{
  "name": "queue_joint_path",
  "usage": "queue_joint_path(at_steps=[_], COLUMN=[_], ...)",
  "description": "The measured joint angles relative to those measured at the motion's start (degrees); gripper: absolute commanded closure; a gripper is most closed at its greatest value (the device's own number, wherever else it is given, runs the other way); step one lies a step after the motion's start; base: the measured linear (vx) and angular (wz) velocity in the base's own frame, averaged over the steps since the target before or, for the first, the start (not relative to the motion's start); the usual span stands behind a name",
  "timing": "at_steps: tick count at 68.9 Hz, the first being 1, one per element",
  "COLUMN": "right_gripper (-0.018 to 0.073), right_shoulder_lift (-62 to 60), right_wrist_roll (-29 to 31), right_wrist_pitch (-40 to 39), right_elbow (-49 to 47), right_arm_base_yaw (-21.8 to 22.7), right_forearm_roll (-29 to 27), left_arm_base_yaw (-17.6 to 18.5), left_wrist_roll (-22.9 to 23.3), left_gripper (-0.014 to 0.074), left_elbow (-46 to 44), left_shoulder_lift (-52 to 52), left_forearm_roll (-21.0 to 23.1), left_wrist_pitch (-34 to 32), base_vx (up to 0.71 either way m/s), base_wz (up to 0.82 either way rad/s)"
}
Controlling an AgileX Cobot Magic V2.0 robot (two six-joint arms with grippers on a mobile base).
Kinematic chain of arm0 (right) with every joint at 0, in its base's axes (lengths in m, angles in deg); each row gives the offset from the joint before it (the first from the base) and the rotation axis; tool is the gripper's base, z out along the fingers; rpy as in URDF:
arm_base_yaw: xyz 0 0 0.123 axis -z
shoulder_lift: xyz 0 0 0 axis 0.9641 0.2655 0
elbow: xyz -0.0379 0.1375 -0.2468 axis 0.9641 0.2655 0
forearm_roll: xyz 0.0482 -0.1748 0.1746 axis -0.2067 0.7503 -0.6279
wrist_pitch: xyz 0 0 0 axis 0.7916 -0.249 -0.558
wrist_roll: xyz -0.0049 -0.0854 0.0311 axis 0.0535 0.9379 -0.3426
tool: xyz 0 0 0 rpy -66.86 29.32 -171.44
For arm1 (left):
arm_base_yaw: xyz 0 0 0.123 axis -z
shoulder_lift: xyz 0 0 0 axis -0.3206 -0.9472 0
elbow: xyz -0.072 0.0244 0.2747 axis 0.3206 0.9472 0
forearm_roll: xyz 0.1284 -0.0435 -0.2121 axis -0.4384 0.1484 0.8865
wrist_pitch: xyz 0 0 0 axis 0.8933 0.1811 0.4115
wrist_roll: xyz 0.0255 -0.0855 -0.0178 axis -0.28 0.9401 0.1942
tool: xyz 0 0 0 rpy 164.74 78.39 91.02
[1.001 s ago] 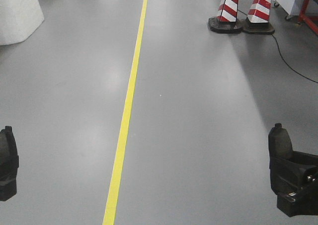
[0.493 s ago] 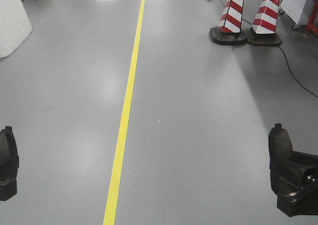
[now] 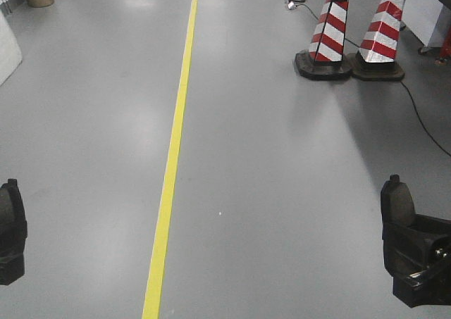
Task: Move and align brake pads A on conveyor
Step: 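Drive along the yellow floor line holding both pads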
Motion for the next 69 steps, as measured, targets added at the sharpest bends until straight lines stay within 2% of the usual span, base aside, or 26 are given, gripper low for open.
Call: queue_joint_path(at_steps=[69], right_gripper=[0.0569], right_shoulder_lift=[0.00], right_wrist_roll=[0.00], right_wrist_pitch=[0.00], right_elbow=[0.04], right_arm_base_yaw=[0.00], right_forearm_roll=[0.00], left_arm_base_yaw=[0.00], left_wrist_roll=[0.00], left_gripper=[0.0461], left_elbow=[0.00], left_shoulder_lift=[0.00], left_forearm_roll=[0.00], left_wrist_pitch=[0.00], base_vx=[0.63], base_wz=[-0.03])
